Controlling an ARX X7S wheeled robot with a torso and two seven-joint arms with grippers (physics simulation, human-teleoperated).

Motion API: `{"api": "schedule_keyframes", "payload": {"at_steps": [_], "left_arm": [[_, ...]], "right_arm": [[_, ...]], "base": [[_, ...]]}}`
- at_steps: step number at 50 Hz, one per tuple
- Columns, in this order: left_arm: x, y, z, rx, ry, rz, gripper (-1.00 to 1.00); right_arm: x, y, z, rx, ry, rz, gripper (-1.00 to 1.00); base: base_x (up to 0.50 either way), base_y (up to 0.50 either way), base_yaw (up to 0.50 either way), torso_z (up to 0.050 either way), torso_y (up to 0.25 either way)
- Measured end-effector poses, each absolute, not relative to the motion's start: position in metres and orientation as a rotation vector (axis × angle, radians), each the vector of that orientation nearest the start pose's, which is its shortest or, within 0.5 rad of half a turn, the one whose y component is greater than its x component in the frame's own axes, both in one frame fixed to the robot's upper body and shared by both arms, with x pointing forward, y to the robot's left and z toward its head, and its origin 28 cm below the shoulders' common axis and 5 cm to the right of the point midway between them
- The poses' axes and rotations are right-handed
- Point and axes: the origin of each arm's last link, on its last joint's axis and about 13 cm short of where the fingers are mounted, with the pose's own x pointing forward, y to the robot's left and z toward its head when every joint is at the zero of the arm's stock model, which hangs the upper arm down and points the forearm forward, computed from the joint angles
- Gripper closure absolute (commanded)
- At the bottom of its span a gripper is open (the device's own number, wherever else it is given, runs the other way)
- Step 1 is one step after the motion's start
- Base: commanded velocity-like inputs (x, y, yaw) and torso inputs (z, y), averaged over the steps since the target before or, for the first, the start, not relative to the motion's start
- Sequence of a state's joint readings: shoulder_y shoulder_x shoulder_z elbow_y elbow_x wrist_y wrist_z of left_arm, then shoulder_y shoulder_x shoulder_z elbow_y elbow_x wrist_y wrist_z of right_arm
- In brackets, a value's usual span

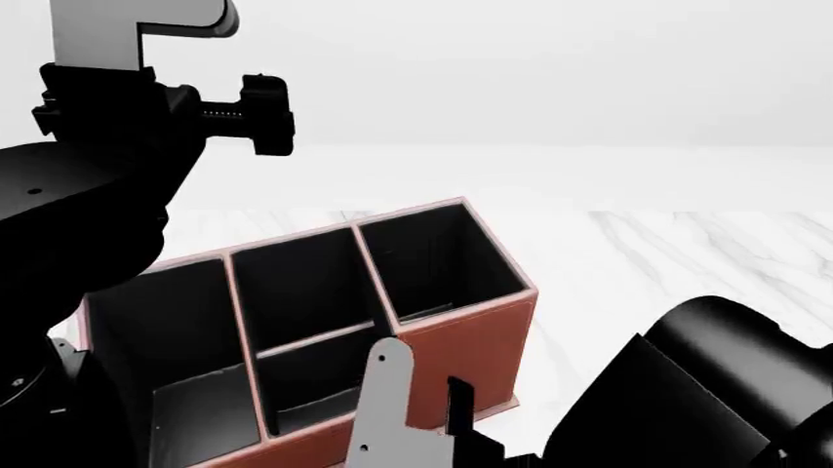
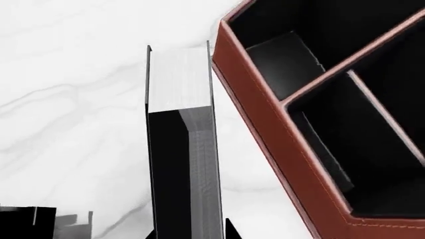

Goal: Pick up the book and place it in the right compartment of the caddy.

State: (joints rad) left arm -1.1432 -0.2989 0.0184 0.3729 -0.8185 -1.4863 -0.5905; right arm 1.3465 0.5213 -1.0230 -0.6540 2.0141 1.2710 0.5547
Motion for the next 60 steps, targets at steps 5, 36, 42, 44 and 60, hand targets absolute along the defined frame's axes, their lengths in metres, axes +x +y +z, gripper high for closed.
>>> {"api": "schedule_keyframes", "payload": {"at_steps": [5,36,42,44,60], "left_arm": [[0.281,0.227,0.306,0.081,0.001,0.039,-1.00],[0.293,0.229,0.296,0.077,-0.006,0.044,-1.00],[0.302,0.232,0.287,0.076,-0.010,0.045,-1.00],[0.304,0.233,0.285,0.076,-0.010,0.042,-1.00],[0.307,0.233,0.276,0.094,-0.026,0.033,-1.00]], "right_arm": [[0.175,-0.061,0.256,-0.628,0.577,1.264,1.00],[0.232,-0.095,0.373,-0.357,0.401,0.683,1.00],[0.243,-0.095,0.387,-0.286,0.412,0.567,1.00],[0.248,-0.094,0.391,-0.268,0.420,0.533,1.00],[0.289,-0.075,0.389,-0.224,0.545,0.369,1.00]], "base": [[0.00,0.00,0.00,0.000,0.002],[0.00,0.00,0.00,0.000,0.001],[0.00,0.00,0.00,0.000,0.002],[0.00,0.00,0.00,0.000,0.000],[0.00,0.00,0.00,0.000,0.001]]}}
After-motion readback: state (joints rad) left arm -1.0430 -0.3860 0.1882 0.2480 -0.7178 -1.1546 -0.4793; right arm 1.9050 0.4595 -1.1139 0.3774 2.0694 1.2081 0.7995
